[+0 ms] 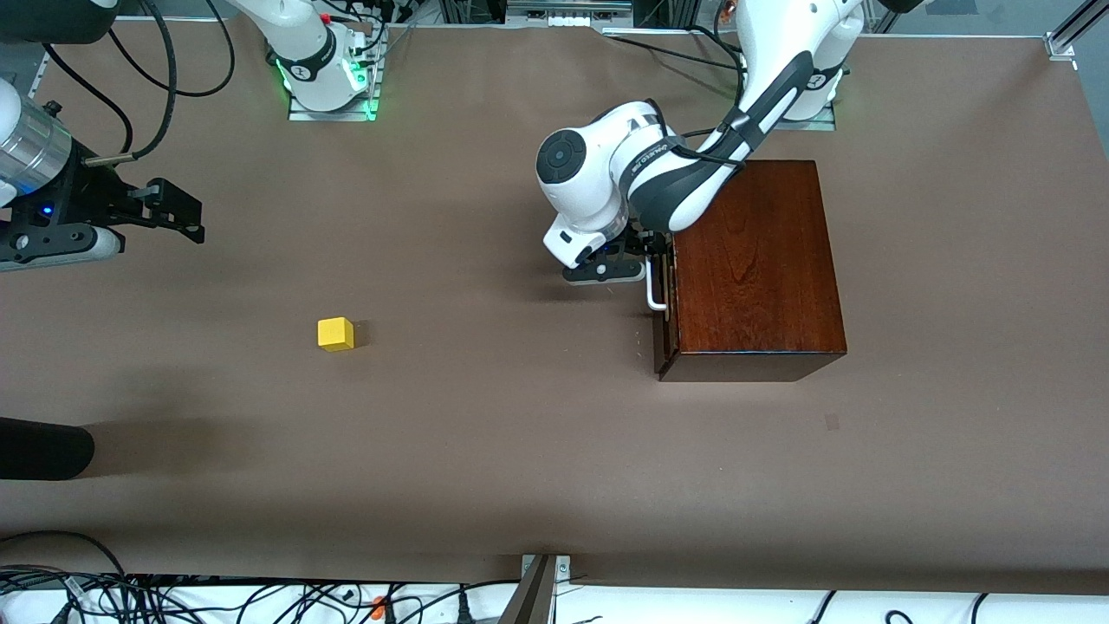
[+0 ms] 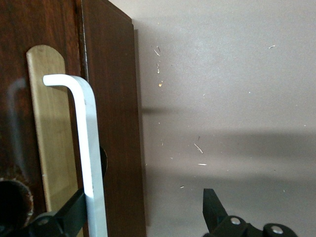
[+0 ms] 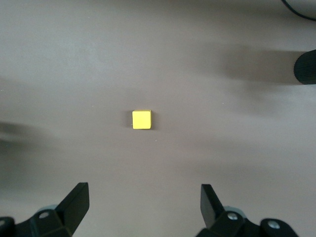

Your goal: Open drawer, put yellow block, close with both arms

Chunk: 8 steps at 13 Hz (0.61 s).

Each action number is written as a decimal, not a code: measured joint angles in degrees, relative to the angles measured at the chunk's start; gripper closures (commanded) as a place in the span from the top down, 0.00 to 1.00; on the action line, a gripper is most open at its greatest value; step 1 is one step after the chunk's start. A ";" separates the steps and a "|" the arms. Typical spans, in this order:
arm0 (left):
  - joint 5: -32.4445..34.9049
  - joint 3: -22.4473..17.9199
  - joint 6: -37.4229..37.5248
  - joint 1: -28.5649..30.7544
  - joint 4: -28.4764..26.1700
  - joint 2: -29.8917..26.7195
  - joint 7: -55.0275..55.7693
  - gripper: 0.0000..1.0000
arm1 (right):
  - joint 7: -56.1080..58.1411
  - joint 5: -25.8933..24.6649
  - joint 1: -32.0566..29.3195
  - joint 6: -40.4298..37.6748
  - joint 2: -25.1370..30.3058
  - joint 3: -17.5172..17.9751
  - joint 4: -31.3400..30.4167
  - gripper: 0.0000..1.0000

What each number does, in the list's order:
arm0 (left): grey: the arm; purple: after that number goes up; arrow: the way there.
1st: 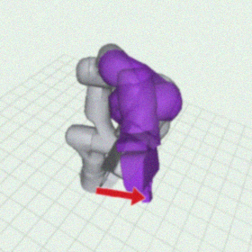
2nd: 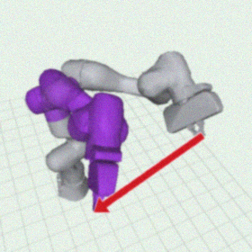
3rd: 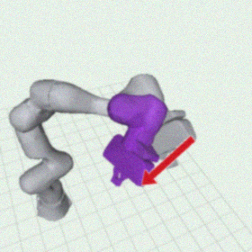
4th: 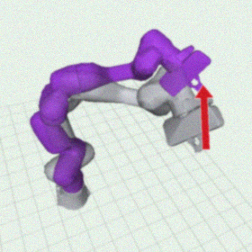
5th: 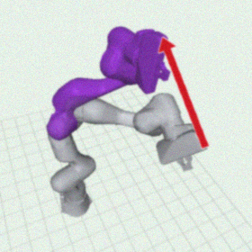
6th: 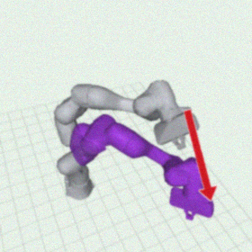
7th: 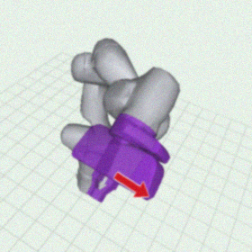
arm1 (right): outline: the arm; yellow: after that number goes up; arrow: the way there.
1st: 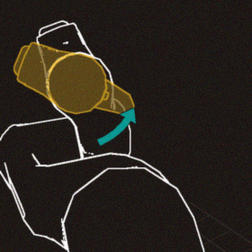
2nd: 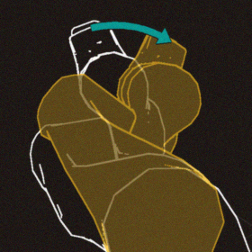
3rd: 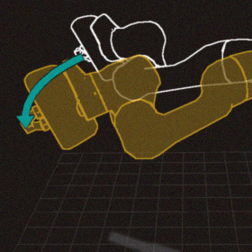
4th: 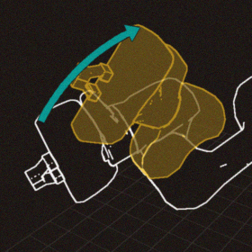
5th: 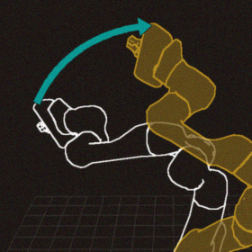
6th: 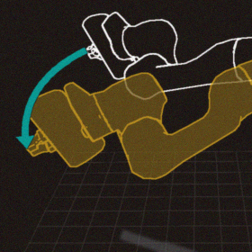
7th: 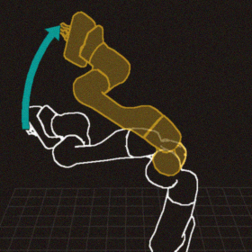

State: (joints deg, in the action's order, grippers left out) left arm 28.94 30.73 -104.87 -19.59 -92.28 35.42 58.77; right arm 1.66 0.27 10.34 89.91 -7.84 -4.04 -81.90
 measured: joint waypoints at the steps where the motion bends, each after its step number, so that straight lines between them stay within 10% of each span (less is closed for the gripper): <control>1: 0.31 -0.02 0.00 -0.16 0.01 0.08 0.24 1.00 | 0.00 0.00 -0.01 0.00 0.00 -0.01 0.00 1.00; 8: 0.77 -0.60 0.30 -3.36 4.42 2.81 2.82 1.00 | 0.00 0.00 -0.11 -0.01 0.00 -0.58 0.00 1.00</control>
State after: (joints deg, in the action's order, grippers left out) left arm 29.71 30.13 -104.57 -22.95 -87.87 38.23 61.60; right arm 1.66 0.26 10.22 89.89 -7.84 -4.63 -81.90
